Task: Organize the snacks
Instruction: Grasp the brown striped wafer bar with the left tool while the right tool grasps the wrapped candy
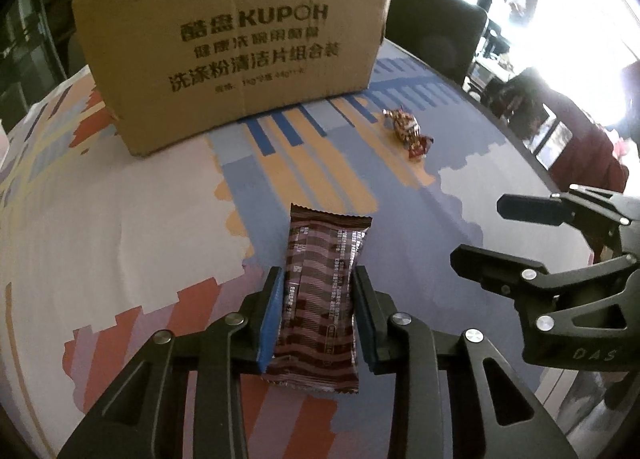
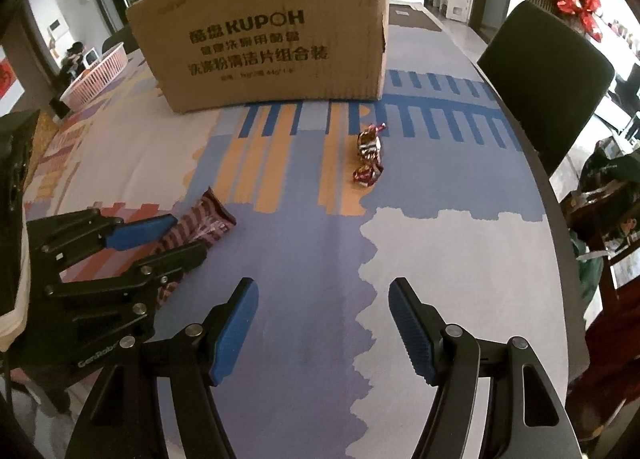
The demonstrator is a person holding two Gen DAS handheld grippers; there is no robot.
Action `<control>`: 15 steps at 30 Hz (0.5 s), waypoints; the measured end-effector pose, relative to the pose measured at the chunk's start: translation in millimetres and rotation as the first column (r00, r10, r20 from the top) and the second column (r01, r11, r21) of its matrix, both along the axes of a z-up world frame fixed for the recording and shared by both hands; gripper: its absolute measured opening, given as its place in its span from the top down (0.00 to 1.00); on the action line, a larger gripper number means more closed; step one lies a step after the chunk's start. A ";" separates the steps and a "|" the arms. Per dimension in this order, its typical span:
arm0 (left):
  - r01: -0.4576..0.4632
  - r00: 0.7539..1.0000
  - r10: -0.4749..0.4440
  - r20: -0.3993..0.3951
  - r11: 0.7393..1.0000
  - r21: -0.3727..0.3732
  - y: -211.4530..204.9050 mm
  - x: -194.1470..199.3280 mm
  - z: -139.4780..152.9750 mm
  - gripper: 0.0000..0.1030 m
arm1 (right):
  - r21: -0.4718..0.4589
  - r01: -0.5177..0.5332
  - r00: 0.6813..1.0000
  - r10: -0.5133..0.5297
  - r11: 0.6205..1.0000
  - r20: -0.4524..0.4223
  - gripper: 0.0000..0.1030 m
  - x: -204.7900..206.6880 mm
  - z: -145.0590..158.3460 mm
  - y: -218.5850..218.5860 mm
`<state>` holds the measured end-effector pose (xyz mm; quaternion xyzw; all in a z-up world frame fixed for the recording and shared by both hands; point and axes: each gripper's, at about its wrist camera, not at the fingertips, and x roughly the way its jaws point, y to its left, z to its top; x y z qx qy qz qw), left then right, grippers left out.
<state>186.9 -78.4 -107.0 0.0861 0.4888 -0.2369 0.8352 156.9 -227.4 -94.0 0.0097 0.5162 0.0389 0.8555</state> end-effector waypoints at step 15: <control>-0.159 0.986 0.161 0.044 0.986 -0.043 -7.4 25.9 28.4 0.68 | -0.007 0.013 0.993 -0.012 1.000 0.118 0.34 36.9 18.5 -22.3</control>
